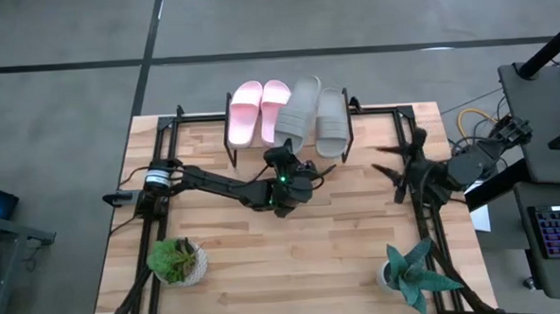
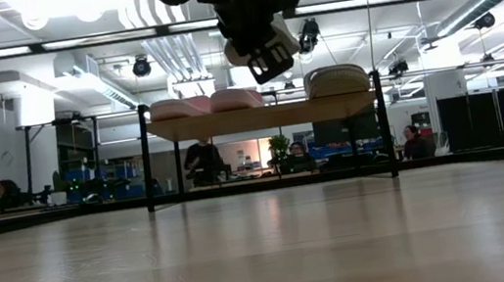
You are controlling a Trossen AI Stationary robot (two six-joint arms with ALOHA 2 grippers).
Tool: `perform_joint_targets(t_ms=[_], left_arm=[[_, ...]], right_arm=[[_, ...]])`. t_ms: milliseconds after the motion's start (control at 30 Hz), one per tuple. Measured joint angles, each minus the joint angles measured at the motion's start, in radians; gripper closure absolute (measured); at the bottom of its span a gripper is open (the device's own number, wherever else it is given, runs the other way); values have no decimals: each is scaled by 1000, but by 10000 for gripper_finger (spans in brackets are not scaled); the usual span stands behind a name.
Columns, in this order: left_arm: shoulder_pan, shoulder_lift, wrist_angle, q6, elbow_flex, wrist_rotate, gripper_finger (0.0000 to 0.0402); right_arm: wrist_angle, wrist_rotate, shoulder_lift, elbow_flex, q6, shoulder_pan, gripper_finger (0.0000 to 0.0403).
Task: Pick and place slides into the shelf
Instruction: Put the gray slides on the shelf
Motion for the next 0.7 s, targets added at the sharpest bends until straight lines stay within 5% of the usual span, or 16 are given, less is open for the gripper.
perform_joint_targets(t_ms=[233, 400, 700], left_arm=[[-23, -2, -1, 38, -1, 46, 394], [-60, -8, -2, 65, 6, 185, 394], [-112, -62, 7, 57, 5, 296, 394]], right_arm=[[4, 75, 118, -1, -270, -6, 215], [7, 199, 218, -1, -450, -39, 215], [16, 191, 271, -1, -465, -111, 215]])
